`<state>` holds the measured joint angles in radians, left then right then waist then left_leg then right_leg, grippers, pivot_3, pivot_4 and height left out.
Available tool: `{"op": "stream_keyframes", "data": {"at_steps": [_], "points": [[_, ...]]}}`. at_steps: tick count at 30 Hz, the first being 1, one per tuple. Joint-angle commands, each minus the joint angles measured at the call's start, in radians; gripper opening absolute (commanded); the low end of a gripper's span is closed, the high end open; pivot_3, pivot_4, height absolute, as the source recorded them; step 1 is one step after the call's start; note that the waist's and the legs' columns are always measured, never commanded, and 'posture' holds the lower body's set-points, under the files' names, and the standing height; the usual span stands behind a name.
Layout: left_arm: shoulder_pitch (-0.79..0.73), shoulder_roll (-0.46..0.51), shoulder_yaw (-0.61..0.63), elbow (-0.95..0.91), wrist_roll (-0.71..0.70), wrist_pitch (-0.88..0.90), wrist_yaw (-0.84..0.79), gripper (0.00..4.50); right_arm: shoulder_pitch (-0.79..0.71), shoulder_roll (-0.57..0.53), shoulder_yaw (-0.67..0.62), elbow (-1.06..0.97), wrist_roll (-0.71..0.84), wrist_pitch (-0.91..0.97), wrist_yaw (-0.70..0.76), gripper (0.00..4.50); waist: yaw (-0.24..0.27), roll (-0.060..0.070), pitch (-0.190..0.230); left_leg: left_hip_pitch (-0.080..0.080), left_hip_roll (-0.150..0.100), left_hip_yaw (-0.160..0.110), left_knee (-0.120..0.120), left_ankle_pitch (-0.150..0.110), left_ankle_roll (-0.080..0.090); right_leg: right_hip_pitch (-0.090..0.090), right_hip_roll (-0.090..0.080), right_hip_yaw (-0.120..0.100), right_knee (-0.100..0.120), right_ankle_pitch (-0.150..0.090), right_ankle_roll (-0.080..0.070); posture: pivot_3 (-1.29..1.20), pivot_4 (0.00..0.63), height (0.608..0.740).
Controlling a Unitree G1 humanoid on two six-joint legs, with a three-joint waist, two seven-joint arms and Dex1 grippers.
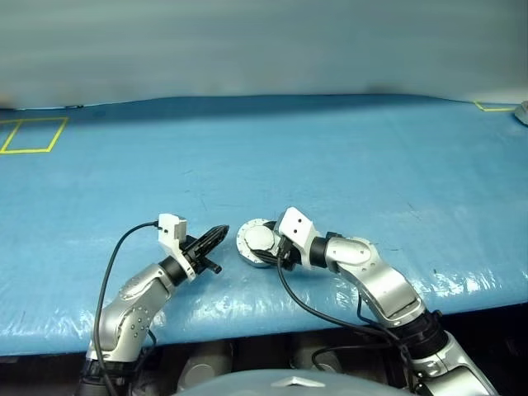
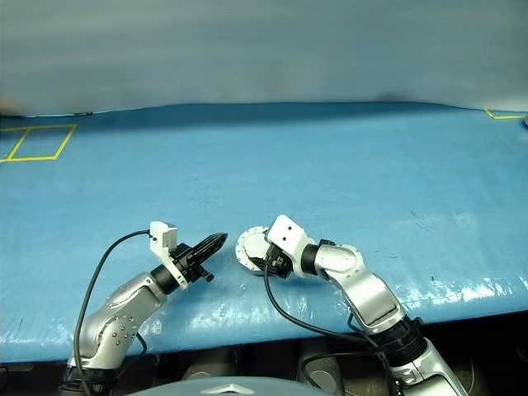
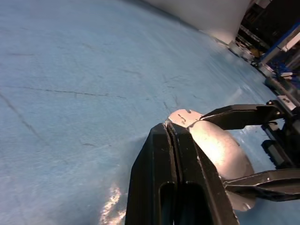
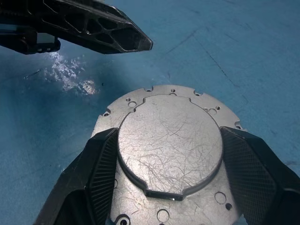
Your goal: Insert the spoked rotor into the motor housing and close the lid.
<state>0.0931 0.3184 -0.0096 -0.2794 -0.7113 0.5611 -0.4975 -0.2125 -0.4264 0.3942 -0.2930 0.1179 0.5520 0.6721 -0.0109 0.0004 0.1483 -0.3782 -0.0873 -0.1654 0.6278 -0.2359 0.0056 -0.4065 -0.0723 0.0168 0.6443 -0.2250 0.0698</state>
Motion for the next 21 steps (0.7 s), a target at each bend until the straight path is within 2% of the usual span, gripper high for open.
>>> {"op": "stream_keyframes", "data": {"at_steps": [1, 15, 21], "points": [[-0.017, 0.004, -0.009, -0.056, -0.012, 0.053, 0.011, 0.00, 0.023, -0.011, 0.012, 0.038, -0.028, 0.044, -0.018, 3.04, 0.001, 0.000, 0.000, 0.000, 0.000, 0.000, 0.000, 0.000, 0.000, 0.000, 0.000, 0.000, 0.000, 0.000, 0.000, 0.00, 0.150, 0.740], [-0.018, 0.017, -0.083, -0.124, 0.034, 0.181, 0.062, 0.00, 0.018, -0.010, 0.015, 0.038, -0.030, 0.046, -0.025, 3.04, 0.002, 0.000, 0.000, 0.000, 0.000, 0.000, 0.000, 0.000, 0.000, 0.000, -0.004, 0.000, 0.000, 0.000, 0.000, 0.00, 0.150, 0.740], [-0.005, 0.014, -0.073, -0.138, 0.048, 0.207, 0.098, 0.00, 0.019, -0.009, 0.018, 0.038, -0.029, 0.046, -0.028, 3.04, 0.002, 0.000, 0.000, 0.000, 0.000, 0.000, 0.000, 0.000, 0.000, 0.000, -0.004, 0.000, 0.000, 0.000, 0.000, 0.00, 0.150, 0.740]]}}
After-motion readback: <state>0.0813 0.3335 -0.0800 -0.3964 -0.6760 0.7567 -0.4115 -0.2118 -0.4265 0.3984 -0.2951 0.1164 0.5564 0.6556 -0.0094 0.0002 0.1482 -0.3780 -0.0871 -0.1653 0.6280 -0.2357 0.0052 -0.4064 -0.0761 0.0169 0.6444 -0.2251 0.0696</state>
